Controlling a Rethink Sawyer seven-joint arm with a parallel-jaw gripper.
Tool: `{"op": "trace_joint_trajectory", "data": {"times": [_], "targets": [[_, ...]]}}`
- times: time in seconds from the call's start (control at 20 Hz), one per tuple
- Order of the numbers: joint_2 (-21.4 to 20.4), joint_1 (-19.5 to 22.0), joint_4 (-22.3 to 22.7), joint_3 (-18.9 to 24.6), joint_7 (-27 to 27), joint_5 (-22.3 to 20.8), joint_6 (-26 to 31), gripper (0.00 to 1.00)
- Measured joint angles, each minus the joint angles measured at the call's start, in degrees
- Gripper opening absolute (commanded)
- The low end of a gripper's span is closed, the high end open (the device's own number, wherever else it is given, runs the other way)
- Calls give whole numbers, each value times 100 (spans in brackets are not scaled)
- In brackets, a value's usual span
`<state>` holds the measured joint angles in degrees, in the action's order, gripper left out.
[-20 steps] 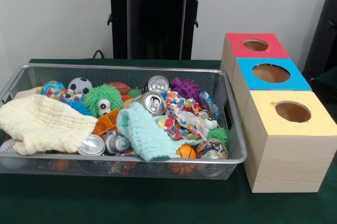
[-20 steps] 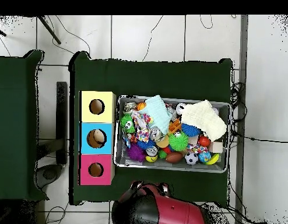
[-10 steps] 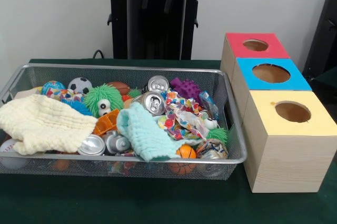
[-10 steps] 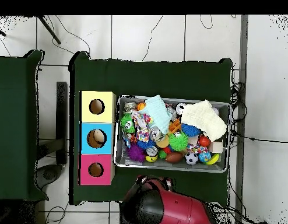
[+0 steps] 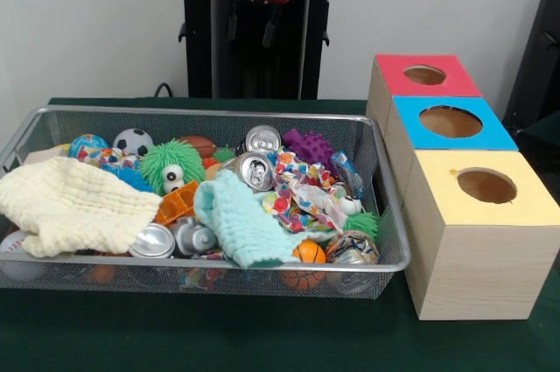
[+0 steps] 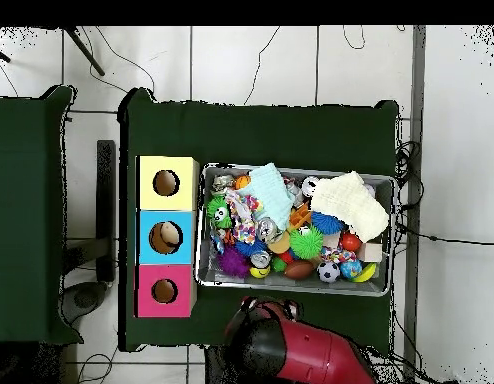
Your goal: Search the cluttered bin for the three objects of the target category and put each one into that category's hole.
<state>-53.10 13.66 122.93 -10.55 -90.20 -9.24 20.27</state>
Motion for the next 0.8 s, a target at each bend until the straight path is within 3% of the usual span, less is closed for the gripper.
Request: {"op": "trace_joint_trajectory", "data": {"times": [0.8], "targets": [[1011,524,-2,17,0,5,-551,100]]}}
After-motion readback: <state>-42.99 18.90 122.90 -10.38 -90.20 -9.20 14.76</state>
